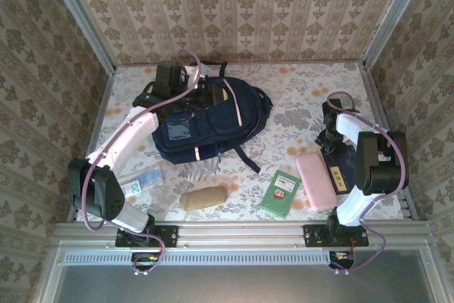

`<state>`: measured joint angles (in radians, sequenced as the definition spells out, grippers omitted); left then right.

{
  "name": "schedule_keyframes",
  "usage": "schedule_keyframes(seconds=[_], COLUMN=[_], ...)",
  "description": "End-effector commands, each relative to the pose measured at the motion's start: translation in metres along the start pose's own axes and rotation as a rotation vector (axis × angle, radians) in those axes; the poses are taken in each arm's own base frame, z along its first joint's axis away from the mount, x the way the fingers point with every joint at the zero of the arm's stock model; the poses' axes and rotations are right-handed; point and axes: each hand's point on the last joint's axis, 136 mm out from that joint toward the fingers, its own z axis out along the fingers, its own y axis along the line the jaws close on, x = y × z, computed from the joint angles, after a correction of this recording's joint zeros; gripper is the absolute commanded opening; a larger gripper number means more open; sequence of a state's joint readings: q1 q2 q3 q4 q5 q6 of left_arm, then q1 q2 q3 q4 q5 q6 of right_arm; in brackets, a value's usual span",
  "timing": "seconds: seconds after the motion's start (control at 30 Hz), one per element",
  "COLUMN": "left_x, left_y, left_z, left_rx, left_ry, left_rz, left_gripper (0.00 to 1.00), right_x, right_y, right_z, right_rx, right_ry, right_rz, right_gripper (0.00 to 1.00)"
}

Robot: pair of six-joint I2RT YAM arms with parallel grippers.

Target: Pack books, pencil case, and school supplies into a backpack

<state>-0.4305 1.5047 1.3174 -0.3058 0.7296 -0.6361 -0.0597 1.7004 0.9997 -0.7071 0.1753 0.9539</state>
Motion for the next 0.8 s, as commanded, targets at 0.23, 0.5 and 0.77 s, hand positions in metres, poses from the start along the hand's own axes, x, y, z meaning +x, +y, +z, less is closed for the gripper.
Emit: schedule_keyframes(seconds=[0.23,0.5,0.77], left_x=[0.001,0.001,0.002], left_y=[0.006,0.008,0.01], left_z=[0.002,0.004,0.006], left_rx=[0.002,-0.001,-0.007], left_ry=[0.01,0.009,0.012], left_rz=[-0.008,-0.011,-0.014], left_gripper=[0.46,0.46,0.45], right_x=[0.014,0.005,0.003], right_y=[0.004,0.007,0.011], right_z=[0.008,-0.007,-0.016], right_rx=[-0.035,-0.087,-0.138], right_ry=[0.043,-0.01,-0.03], right_rz=[0.059,0.077,0.085], right_gripper=[0.37,0.2,0.12])
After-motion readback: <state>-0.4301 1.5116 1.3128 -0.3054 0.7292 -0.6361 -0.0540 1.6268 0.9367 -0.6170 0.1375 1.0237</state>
